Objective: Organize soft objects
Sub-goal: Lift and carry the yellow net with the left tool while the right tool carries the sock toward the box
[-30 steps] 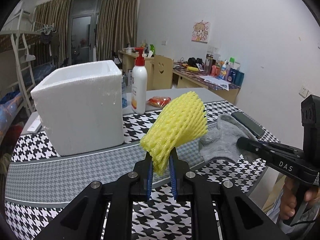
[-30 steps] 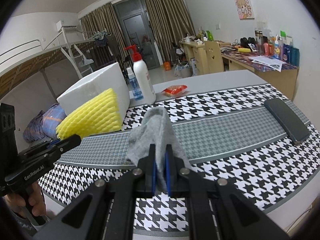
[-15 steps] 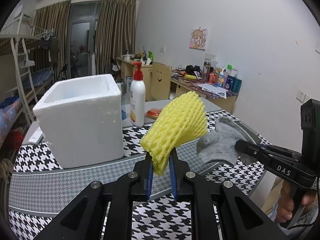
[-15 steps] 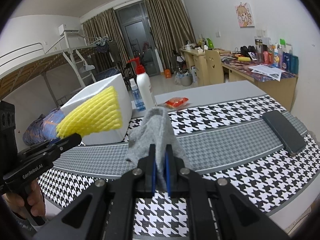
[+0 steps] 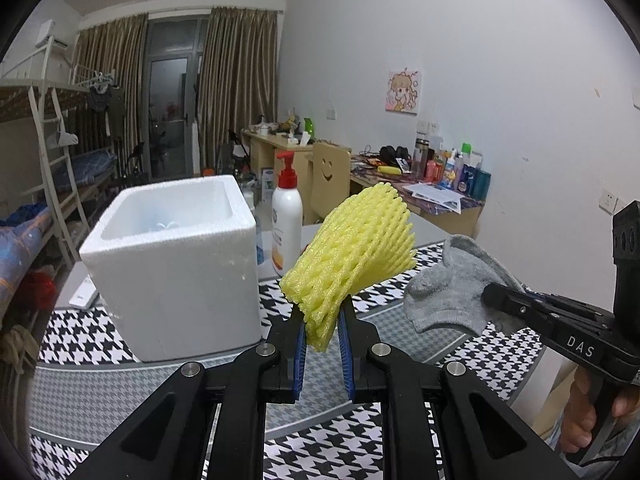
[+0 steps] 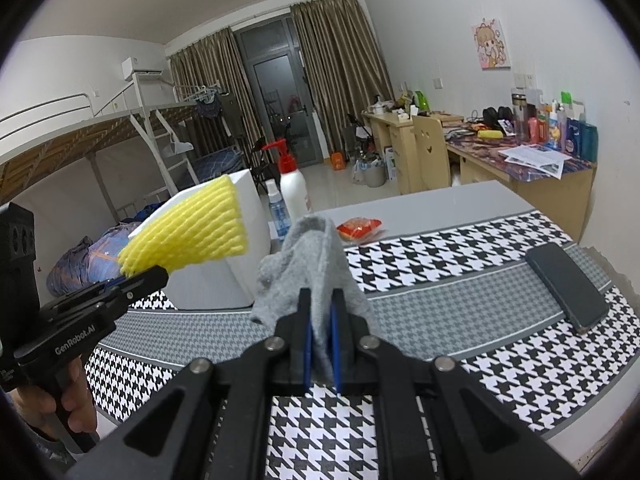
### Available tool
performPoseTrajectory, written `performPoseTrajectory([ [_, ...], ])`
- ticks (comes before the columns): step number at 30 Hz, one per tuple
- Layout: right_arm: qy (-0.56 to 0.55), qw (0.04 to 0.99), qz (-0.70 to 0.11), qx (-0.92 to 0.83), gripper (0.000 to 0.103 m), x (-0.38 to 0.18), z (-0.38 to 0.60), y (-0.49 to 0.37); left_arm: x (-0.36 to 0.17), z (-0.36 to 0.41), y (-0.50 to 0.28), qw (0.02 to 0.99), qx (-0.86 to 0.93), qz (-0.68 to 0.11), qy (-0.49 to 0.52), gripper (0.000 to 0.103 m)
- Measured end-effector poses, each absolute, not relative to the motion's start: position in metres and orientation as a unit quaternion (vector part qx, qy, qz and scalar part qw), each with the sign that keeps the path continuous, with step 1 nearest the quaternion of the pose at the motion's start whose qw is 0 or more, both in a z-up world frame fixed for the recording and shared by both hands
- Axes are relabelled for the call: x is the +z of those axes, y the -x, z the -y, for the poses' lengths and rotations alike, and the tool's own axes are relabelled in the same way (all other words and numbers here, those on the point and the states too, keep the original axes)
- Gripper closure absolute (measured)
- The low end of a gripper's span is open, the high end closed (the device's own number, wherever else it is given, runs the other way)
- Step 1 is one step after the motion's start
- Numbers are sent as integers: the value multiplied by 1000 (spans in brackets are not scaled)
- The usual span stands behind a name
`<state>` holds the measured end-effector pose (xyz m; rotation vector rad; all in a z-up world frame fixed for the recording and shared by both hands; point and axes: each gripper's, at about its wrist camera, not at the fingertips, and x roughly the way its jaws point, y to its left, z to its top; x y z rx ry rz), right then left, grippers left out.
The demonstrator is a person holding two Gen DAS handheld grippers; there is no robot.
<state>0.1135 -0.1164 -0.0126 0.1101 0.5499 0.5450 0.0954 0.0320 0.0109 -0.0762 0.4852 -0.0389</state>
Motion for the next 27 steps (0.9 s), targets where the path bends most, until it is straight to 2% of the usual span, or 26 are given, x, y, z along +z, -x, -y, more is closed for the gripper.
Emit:
performPoseTrajectory([
  [27, -46, 931, -233, 276, 93, 23, 95, -129, 38, -52, -117, 979, 19, -204, 23, 87],
])
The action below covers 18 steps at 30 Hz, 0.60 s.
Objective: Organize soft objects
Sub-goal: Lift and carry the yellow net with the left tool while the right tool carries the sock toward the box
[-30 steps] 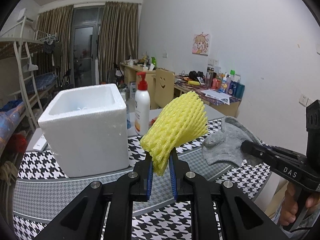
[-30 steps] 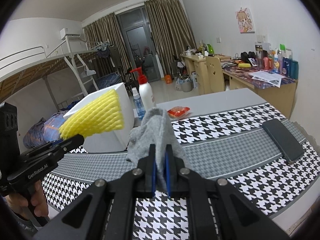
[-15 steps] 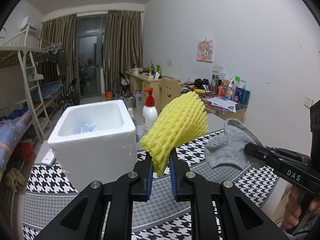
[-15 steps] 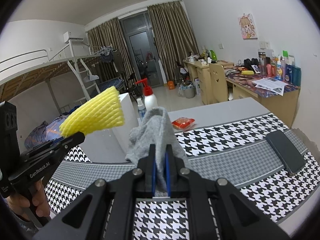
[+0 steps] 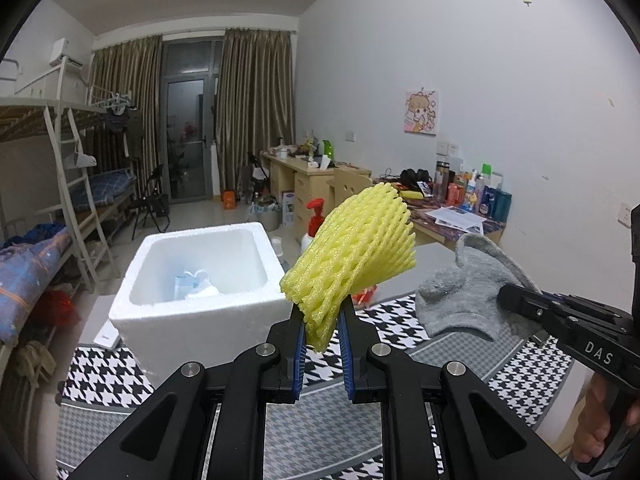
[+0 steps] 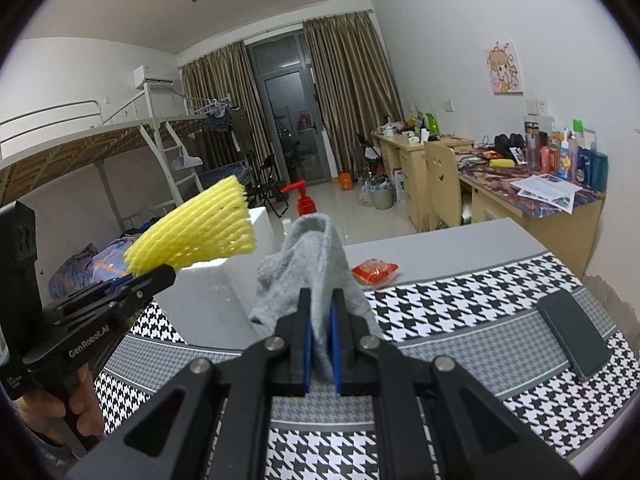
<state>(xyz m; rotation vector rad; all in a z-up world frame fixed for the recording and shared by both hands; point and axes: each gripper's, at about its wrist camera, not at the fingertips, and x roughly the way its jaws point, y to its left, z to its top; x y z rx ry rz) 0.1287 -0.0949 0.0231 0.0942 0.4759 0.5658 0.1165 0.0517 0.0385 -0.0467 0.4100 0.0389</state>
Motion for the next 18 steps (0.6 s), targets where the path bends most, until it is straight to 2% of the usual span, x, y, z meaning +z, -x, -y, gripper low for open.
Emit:
performPoseTrajectory([
  [18, -42, 932, -218, 287, 93, 42, 71, -142, 54, -74, -133, 981, 55, -186, 22, 87],
])
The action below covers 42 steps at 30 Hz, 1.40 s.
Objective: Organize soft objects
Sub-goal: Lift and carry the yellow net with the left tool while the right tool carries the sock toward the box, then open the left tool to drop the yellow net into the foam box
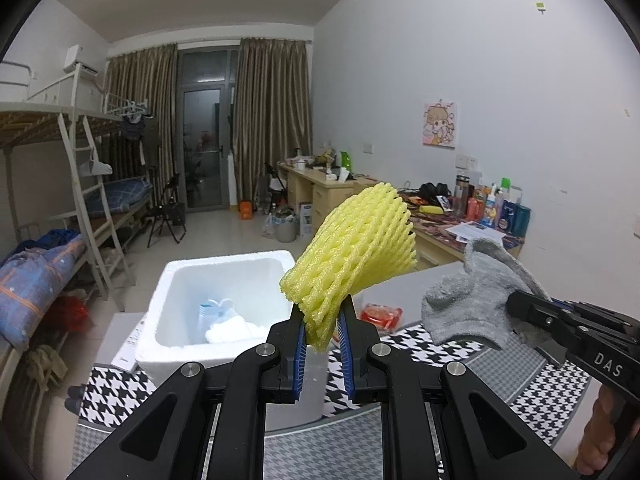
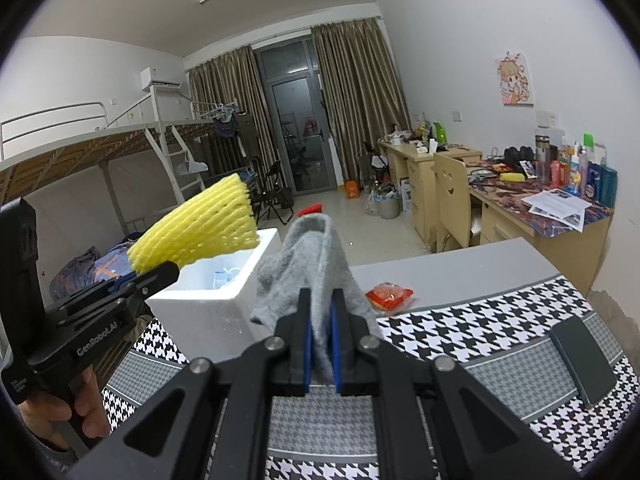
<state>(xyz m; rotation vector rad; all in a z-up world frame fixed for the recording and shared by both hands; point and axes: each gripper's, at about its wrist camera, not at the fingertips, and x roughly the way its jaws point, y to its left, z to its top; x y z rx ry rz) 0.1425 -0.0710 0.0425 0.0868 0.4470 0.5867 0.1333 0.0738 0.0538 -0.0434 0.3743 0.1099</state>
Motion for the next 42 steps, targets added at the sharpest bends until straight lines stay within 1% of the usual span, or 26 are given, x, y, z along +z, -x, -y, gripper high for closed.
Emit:
performPoseTrajectory([
  [14, -44, 922, -219, 315, 93, 57, 45, -155, 59, -100, -144, 978, 112, -176, 27, 87],
  [21, -48, 912, -232, 335, 93, 59, 31, -165, 56, -114, -149, 974, 134, -180, 40, 87],
  [29, -34, 907, -239, 345, 93, 60, 12, -175, 52, -128, -161, 968, 154, -192, 44, 87],
  [38, -17, 907, -240, 345, 93, 61, -2, -179, 34, -145, -179, 959, 171, -222, 52, 87],
  [40, -14, 908, -240, 344, 93, 60, -4, -180, 31, -149, -181, 958, 168, -226, 52, 85],
  [42, -13, 908, -240, 344, 93, 61, -6, -181, 27, -150, -184, 956, 167, -236, 51, 71],
])
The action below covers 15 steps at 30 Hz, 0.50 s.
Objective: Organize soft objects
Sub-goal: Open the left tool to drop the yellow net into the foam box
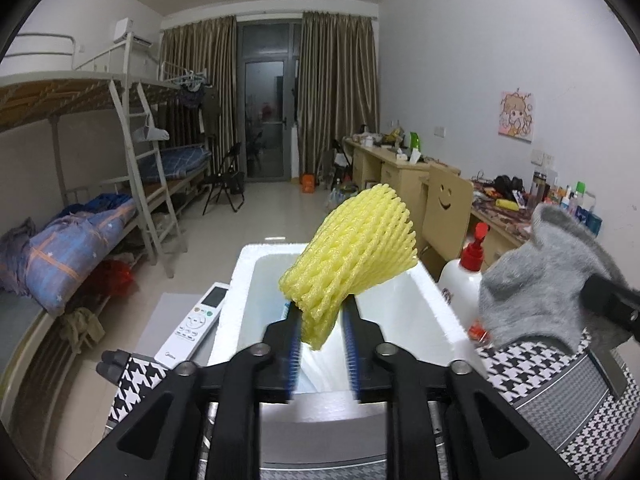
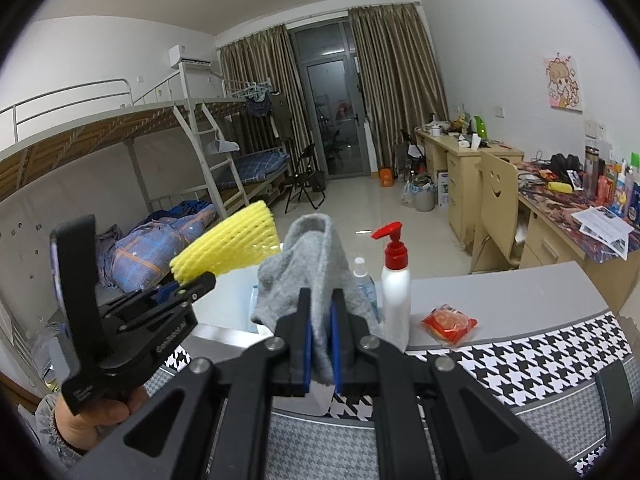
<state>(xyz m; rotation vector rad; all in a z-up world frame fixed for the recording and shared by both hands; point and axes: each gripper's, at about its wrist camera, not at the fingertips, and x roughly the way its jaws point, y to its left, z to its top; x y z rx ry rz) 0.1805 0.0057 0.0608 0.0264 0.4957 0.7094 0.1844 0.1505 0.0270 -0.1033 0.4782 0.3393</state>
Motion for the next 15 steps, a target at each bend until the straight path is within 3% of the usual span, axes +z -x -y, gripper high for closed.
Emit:
performPoseTrajectory([
  [2, -12, 908, -240, 342, 93, 61, -8, -181, 24, -154, -184, 954, 167, -242, 54, 31],
  [3, -11, 909, -241, 341, 93, 61, -9, -181, 24, -155, -181, 954, 170, -239, 56, 25],
  [15, -6, 904, -249, 346, 93, 65, -25, -185, 42, -160, -155, 959, 182, -212, 53, 4],
])
